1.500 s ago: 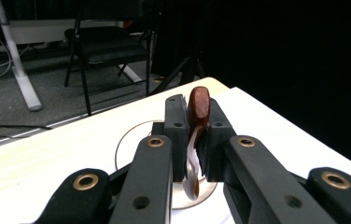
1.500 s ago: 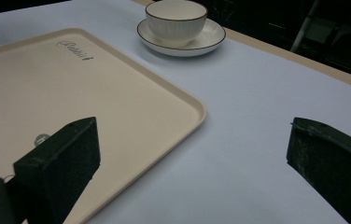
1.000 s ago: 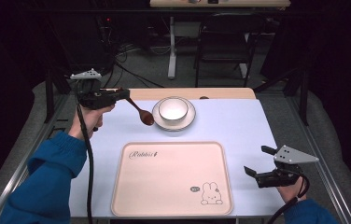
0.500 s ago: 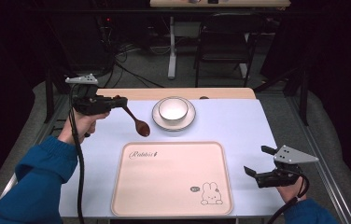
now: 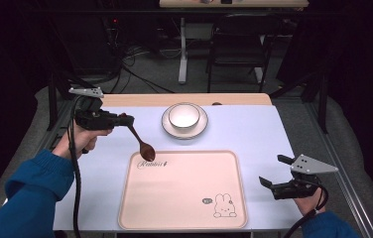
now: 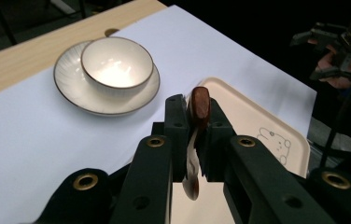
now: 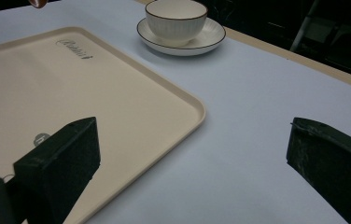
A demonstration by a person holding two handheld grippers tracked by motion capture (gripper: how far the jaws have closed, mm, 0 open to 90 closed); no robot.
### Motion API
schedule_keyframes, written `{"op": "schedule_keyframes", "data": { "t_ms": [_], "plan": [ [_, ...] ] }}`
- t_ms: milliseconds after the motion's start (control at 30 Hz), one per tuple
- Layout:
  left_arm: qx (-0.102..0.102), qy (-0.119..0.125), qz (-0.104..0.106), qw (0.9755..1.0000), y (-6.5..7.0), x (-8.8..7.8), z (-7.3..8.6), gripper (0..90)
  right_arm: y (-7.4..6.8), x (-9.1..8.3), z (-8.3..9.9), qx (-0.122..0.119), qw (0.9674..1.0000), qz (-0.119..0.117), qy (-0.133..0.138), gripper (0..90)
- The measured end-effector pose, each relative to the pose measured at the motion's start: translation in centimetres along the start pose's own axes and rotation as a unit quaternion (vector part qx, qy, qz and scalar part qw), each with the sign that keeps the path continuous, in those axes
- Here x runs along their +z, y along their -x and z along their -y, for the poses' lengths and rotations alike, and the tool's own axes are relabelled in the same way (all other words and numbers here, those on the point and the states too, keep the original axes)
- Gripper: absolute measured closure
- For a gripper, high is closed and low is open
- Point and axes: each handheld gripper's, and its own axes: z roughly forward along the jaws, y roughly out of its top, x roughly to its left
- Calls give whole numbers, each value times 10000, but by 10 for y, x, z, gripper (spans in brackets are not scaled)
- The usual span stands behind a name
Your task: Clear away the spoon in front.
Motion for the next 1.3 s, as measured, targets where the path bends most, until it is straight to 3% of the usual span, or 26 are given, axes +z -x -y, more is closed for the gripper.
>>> {"op": "schedule_keyframes", "data": {
  "t_ms": [367,500,700,967,1033,1167,1300],
  "plan": [
    [-146,-521,439,9976,-5,12,13,837,0,0,0,-7,10000,2,0,22],
    [-170,-675,462,9965,-7,15,16,836,0,0,0,-8,10000,-2,-1,21],
    [-219,-996,545,9933,-11,23,25,837,0,0,0,-2,10000,-6,3,21],
    [-306,-1490,673,9861,-18,35,39,836,0,0,0,-8,10000,-2,0,21],
    [-320,-1515,683,9856,-18,36,41,836,0,0,0,-7,10000,0,-3,21],
    [-343,-1736,727,9815,-20,43,49,836,0,0,0,7,10000,-5,-11,21],
    [-382,-1825,783,9793,-21,47,52,835,0,0,0,-5,10000,-2,-16,21]
  ]
}}
